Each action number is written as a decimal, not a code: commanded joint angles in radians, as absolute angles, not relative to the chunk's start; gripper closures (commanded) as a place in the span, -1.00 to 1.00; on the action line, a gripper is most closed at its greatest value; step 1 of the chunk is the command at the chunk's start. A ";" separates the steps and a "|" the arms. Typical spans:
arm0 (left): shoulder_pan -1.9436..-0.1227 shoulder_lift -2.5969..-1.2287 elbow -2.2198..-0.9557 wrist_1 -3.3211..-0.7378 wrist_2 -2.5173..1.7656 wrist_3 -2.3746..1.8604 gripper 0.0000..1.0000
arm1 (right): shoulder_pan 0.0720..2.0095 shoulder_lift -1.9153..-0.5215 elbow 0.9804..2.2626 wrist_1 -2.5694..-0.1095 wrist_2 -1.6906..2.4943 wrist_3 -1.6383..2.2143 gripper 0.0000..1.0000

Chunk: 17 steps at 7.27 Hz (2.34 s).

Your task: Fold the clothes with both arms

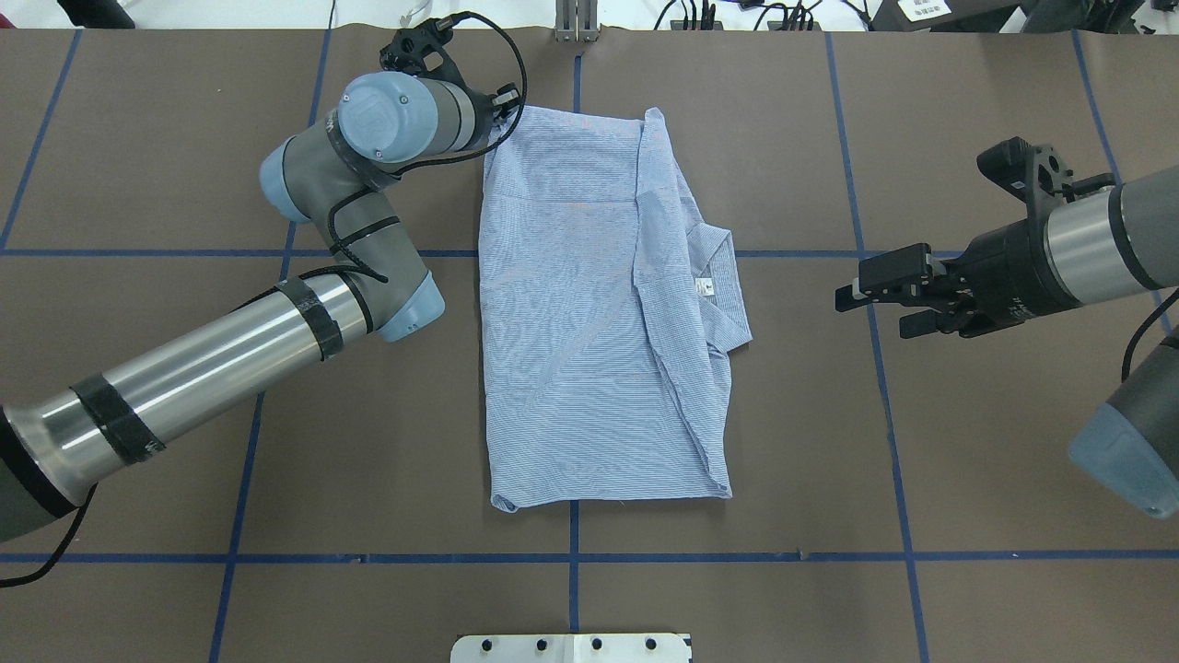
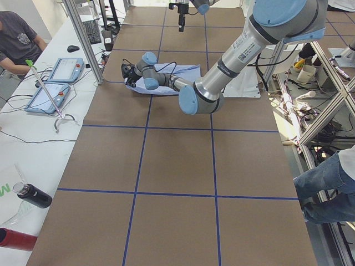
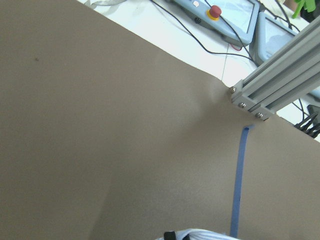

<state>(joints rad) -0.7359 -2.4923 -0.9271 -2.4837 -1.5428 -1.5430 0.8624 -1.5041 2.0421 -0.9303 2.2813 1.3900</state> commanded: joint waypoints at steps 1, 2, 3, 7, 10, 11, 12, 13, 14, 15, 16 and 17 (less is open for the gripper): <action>-0.736 -2.499 -0.911 -2.510 -1.529 -1.539 -0.60 | 0.845 -1.471 2.023 -0.939 2.223 1.390 -1.00; -0.736 -2.499 -0.917 -2.510 -1.532 -1.542 -1.00 | 0.821 -1.426 1.985 -0.940 2.162 1.388 -1.00; -0.759 -2.499 -0.931 -2.508 -1.552 -1.542 -1.00 | 0.795 -1.360 1.949 -0.993 2.108 1.365 -1.00; -0.890 -2.222 -1.289 -2.303 -1.916 -1.393 -1.00 | 0.663 -0.989 1.800 -1.515 1.883 1.036 -1.00; -0.890 -2.102 -1.453 -2.240 -1.967 -1.365 -1.00 | 0.586 -0.824 1.523 -1.541 1.754 0.990 -1.00; -0.890 -2.089 -1.454 -2.240 -1.968 -1.365 -1.00 | 0.575 -0.792 1.470 -1.561 1.726 0.944 -1.00; -0.888 -2.092 -1.454 -2.240 -1.967 -1.365 -1.00 | 0.565 -0.779 1.427 -1.562 1.720 0.924 -1.00; -0.888 -2.092 -1.454 -2.240 -1.968 -1.365 -1.00 | 0.560 -0.773 1.396 -1.563 1.715 0.913 -1.00; -0.887 -2.092 -1.454 -2.240 -1.968 -1.367 -1.00 | 0.557 -0.778 1.388 -1.572 1.717 0.901 -1.00; -0.885 -2.094 -1.454 -2.240 -1.967 -1.367 -1.00 | 0.554 -0.779 1.385 -1.577 1.717 0.885 -1.00; -0.885 -2.097 -1.454 -2.240 -1.967 -1.368 -1.00 | 0.552 -0.775 1.385 -1.604 1.717 0.864 -1.00; -0.885 -2.095 -1.454 -2.240 -1.967 -1.368 -1.00 | 0.552 -0.773 1.387 -1.630 1.717 0.844 -1.00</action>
<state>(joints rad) -0.8855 -2.0952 -1.4542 -2.2396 -1.9667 -1.3677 0.5534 -0.7757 1.3868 -1.6001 1.7166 0.8690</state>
